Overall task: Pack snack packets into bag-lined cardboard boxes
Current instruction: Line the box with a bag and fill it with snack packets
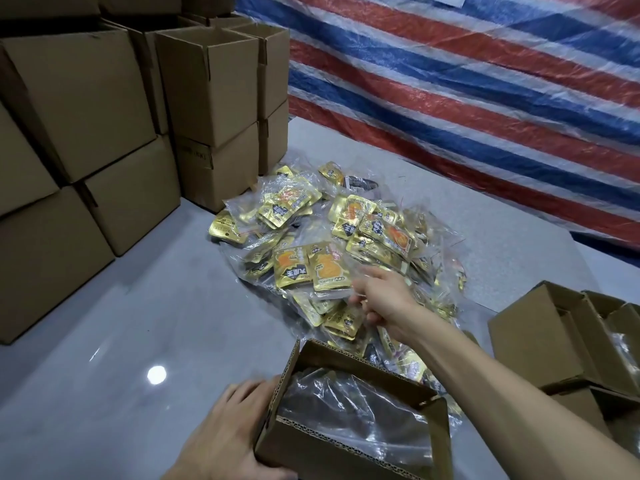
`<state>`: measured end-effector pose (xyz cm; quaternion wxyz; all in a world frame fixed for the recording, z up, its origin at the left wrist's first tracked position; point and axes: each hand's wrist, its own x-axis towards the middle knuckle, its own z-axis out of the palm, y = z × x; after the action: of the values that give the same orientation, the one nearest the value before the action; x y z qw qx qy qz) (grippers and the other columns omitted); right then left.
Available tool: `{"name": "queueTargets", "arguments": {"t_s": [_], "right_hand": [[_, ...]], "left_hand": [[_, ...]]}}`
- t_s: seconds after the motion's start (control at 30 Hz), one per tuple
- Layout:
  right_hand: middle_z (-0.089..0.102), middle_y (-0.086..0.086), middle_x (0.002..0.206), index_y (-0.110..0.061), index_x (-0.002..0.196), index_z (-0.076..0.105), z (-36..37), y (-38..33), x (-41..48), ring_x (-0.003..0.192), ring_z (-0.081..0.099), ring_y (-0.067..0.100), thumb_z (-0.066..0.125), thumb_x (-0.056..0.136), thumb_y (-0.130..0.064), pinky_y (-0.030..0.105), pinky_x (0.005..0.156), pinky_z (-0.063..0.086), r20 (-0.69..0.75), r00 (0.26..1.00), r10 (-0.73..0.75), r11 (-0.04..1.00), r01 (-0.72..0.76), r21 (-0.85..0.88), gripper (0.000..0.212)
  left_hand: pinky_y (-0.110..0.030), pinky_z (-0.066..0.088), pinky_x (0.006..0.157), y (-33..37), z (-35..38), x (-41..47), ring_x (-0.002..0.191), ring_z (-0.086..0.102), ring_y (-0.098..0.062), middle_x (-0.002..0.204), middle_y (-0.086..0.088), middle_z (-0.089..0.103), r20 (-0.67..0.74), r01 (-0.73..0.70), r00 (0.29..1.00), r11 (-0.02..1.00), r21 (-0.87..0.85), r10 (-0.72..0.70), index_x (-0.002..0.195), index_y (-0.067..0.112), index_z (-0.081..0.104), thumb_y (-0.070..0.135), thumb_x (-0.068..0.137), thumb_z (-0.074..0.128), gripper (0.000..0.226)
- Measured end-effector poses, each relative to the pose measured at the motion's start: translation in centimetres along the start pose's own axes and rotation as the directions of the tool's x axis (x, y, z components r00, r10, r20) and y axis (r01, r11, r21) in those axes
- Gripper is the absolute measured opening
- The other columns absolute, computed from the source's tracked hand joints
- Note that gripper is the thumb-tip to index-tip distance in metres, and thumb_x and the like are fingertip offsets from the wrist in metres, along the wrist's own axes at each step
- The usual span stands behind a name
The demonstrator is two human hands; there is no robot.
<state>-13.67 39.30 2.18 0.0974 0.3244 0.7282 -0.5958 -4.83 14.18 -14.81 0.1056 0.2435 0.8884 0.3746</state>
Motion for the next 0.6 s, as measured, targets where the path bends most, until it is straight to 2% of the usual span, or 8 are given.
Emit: {"name": "queueTargets", "arguments": {"t_s": [0.03, 0.1, 0.17, 0.27, 0.33, 0.43, 0.5, 0.6], "right_hand": [[0.063, 0.001, 0.053, -0.028, 0.128, 0.054, -0.2, -0.3, -0.1, 0.036, 0.036, 0.007, 0.049, 0.102, -0.007, 0.020, 0.032, 0.031, 0.005, 0.999, -0.032, 0.999, 0.032, 0.000, 0.033], [0.068, 0.006, 0.061, -0.015, 0.131, 0.057, -0.5, -0.9, -0.4, 0.036, 0.035, 0.008, 0.048, 0.103, -0.010, 0.020, 0.032, 0.031, 0.040, 0.999, -0.028, 0.998, 0.025, 0.064, 0.029], [0.074, 0.012, 0.072, -0.003, 0.124, 0.059, -0.7, -1.6, -0.6, 0.038, 0.040, 0.008, 0.047, 0.102, -0.007, 0.021, 0.035, 0.039, 0.074, 0.997, -0.003, 0.988, -0.008, 0.153, 0.025], [0.076, 0.018, 0.087, 0.007, 0.111, 0.054, -1.2, -2.2, -1.0, 0.046, 0.058, 0.011, 0.040, 0.105, -0.006, 0.027, 0.052, 0.058, 0.099, 0.995, 0.018, 0.975, -0.040, 0.220, 0.021], [0.076, 0.020, 0.088, 0.009, 0.102, 0.054, -1.5, -2.1, -1.2, 0.052, 0.065, 0.014, 0.044, 0.105, -0.008, 0.031, 0.062, 0.063, 0.094, 0.995, 0.012, 0.976, -0.032, 0.217, 0.021], [0.076, 0.019, 0.087, 0.011, 0.096, 0.063, -1.9, -2.3, -1.7, 0.059, 0.067, 0.016, 0.056, 0.099, -0.004, 0.030, 0.061, 0.061, 0.078, 0.995, -0.057, 0.989, 0.046, 0.142, 0.018], [0.077, 0.016, 0.086, 0.006, 0.087, 0.065, -2.2, -3.0, -2.6, 0.066, 0.068, 0.018, 0.058, 0.095, 0.000, 0.028, 0.062, 0.060, 0.087, 0.982, -0.165, 0.985, 0.161, 0.054, 0.012], [0.076, 0.009, 0.084, -0.006, 0.087, 0.060, -2.6, -4.3, -4.0, 0.086, 0.071, 0.031, 0.059, 0.096, -0.005, 0.040, 0.080, 0.060, 0.009, 0.931, -0.364, 0.925, 0.362, -0.113, 0.009]], "left_hand": [[-0.026, 0.040, 0.098, 0.1, -0.1, 0.0, 0.129, 0.030, 0.012, 0.136, 0.043, 0.032, 0.003, -0.005, 1.000, 1.000, 0.006, 0.005, 0.143, 0.065, 0.024, 0.100, 0.044, 0.060, 0.111], [-0.024, 0.041, 0.097, 0.3, -0.2, 0.0, 0.127, 0.033, 0.010, 0.135, 0.043, 0.033, 0.005, -0.017, 1.000, 1.000, 0.018, 0.017, 0.144, 0.065, 0.024, 0.100, 0.044, 0.060, 0.111], [-0.022, 0.045, 0.092, 0.5, -0.3, -0.1, 0.125, 0.036, 0.010, 0.133, 0.043, 0.034, -0.009, -0.013, 1.000, 1.000, 0.020, 0.013, 0.143, 0.065, 0.026, 0.100, 0.043, 0.059, 0.111], [-0.022, 0.045, 0.091, 0.5, -0.2, 0.0, 0.124, 0.036, 0.010, 0.133, 0.044, 0.034, -0.007, -0.016, 1.000, 1.000, 0.017, 0.016, 0.143, 0.066, 0.025, 0.101, 0.043, 0.057, 0.111], [-0.023, 0.044, 0.094, 0.4, -0.3, 0.1, 0.125, 0.035, 0.010, 0.133, 0.045, 0.032, 0.008, -0.027, 1.000, 1.000, 0.008, 0.027, 0.144, 0.066, 0.022, 0.101, 0.043, 0.057, 0.112], [-0.019, 0.037, 0.101, 0.3, -0.4, 0.0, 0.125, 0.032, 0.011, 0.133, 0.044, 0.031, 0.028, -0.055, 0.998, 0.998, 0.002, 0.055, 0.142, 0.067, 0.021, 0.100, 0.044, 0.059, 0.110], [-0.012, 0.029, 0.104, 0.4, -0.5, 0.0, 0.124, 0.031, 0.013, 0.133, 0.045, 0.030, 0.036, -0.071, 0.997, 0.997, 0.015, 0.071, 0.140, 0.068, 0.021, 0.097, 0.046, 0.063, 0.107], [-0.007, 0.022, 0.104, 0.5, -0.6, 0.0, 0.120, 0.033, 0.013, 0.135, 0.048, 0.026, 0.014, -0.091, 0.996, 0.996, 0.022, 0.090, 0.142, 0.059, 0.030, 0.089, 0.046, 0.071, 0.109]]}}
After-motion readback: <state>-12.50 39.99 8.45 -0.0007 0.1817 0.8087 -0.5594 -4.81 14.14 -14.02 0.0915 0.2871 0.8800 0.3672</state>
